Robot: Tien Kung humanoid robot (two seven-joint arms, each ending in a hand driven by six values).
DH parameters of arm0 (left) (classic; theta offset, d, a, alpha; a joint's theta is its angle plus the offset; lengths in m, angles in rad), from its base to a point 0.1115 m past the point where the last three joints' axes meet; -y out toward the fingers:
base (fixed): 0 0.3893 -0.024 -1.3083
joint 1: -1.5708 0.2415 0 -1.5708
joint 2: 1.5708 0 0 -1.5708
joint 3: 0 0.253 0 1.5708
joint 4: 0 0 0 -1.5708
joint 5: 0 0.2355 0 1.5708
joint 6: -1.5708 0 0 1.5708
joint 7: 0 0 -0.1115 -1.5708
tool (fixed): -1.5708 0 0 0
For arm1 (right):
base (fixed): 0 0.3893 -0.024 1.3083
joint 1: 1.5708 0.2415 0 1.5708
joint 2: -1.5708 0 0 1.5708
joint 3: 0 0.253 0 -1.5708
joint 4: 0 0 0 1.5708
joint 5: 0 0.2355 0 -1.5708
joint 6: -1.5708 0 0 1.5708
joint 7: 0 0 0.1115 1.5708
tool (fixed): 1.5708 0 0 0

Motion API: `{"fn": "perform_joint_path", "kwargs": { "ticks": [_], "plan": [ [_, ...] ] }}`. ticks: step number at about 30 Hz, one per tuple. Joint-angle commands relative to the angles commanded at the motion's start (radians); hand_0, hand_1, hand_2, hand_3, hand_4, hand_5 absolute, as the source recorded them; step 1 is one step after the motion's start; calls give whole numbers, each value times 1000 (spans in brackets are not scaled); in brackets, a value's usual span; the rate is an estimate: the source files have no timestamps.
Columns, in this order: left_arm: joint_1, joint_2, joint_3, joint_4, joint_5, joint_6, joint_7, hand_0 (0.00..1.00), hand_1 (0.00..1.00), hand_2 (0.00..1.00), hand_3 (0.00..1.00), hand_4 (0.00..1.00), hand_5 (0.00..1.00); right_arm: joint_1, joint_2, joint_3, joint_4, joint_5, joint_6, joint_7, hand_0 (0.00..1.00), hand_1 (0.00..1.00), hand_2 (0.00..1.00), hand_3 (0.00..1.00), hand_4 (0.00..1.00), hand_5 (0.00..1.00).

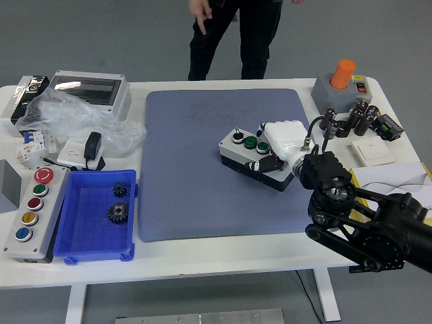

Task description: Pick up the button,place it on the desk,press the button,press the button

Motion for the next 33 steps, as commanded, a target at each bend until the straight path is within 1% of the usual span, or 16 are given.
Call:
{"fn": "perform_joint_path", "kwargs": {
  "ticks": [10, 11, 14, 20, 23, 28, 29, 33],
  "plan": [
    [-2, 0, 1, 0, 0, 1, -1, 688, 701, 633, 630, 596, 366, 6, -16, -16, 3, 14, -33, 0, 252, 498, 447, 365, 527, 76],
    [-2, 0, 1, 0, 1, 1, -1, 689, 701, 633, 630, 595, 369, 6, -18, -18, 4, 15, -39, 0, 250, 501, 448, 363, 524, 75],
    [-2, -1, 1, 0, 1, 1, -1, 689, 701, 633, 630, 595, 369, 5, -30, -32, 11, 25, -81, 0, 250, 501, 448, 363, 524, 75],
    [-1, -1, 4, 0, 0, 0, -1, 688, 702, 635, 631, 596, 371, 5, -38, -36, 8, 51, -104, 0, 249, 500, 449, 363, 518, 70],
    [0, -2, 6, 1, -2, 0, -2, 689, 701, 634, 631, 597, 372, 3, -40, -28, 9, 66, -96, 0, 249, 501, 450, 363, 517, 67],
    [0, -3, 7, 1, -2, 0, -2, 689, 701, 634, 631, 597, 372, 1, -46, -15, 20, 82, -60, 0, 249, 501, 450, 363, 517, 67],
    [0, -3, 7, 1, -2, 0, -2, 689, 701, 635, 630, 596, 375, 0, -47, -12, 24, 84, -55, 0, 265, 521, 500, 375, 567, 64],
    [0, -4, 9, 1, -3, -1, -2, 689, 701, 635, 630, 596, 375, -6, -55, 11, 54, 99, -36, 0, 265, 521, 500, 375, 567, 64]
  ]
}}
